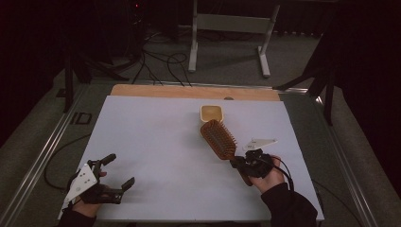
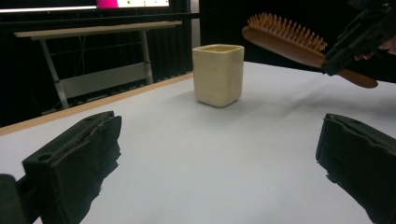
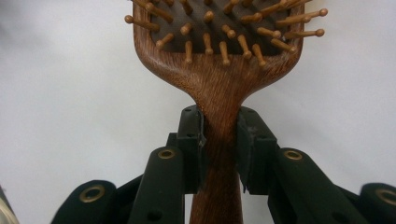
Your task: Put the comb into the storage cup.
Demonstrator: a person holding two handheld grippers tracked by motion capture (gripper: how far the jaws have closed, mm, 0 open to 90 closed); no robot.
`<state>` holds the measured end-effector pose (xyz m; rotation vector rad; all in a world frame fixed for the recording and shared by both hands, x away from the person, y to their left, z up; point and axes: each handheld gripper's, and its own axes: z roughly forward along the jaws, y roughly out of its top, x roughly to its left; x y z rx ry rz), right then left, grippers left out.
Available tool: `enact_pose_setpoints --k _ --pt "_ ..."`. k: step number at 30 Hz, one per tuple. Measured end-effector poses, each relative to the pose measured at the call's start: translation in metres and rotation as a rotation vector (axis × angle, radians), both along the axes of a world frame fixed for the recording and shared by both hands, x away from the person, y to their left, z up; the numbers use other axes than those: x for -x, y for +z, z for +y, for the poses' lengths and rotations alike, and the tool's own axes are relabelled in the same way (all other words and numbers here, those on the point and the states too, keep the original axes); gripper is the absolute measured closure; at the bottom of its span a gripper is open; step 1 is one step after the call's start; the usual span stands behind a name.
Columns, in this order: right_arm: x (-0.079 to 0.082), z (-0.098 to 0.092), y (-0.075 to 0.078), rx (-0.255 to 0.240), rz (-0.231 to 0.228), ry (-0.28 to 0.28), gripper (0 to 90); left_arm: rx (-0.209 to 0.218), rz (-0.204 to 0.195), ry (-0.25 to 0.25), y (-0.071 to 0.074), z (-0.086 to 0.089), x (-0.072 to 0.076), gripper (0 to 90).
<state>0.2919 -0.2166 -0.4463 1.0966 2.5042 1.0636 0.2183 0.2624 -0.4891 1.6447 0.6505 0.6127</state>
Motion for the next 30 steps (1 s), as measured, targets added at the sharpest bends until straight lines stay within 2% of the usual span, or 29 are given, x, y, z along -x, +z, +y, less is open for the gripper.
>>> enact_pose_setpoints --k 10,13,14,18,23,27,30 --pt "0.001 0.006 0.002 -0.048 -0.070 0.025 73.5 -0.004 0.006 -0.002 0.000 -0.003 -0.001 0.0" --pt "0.001 0.008 0.001 -0.050 -0.083 0.033 73.5 -0.009 0.011 0.000 0.001 -0.005 -0.002 0.0" --pt "0.000 0.009 0.000 -0.059 -0.071 0.037 73.5 -0.007 0.013 -0.001 0.001 -0.005 -0.002 0.0" --pt "0.000 0.012 0.001 -0.066 -0.100 0.044 73.5 -0.010 0.024 0.002 0.005 -0.009 -0.003 0.0" --pt "-0.001 0.014 0.004 -0.091 -0.128 0.048 73.5 0.005 0.043 -0.004 0.017 -0.016 -0.005 0.0" --pt "0.001 0.014 0.010 -0.137 -0.167 0.037 73.5 0.050 0.058 -0.010 0.033 -0.021 -0.007 0.0" --pt "0.001 0.014 0.013 -0.153 -0.185 0.037 73.5 0.058 0.064 -0.002 0.045 -0.024 -0.010 0.0"
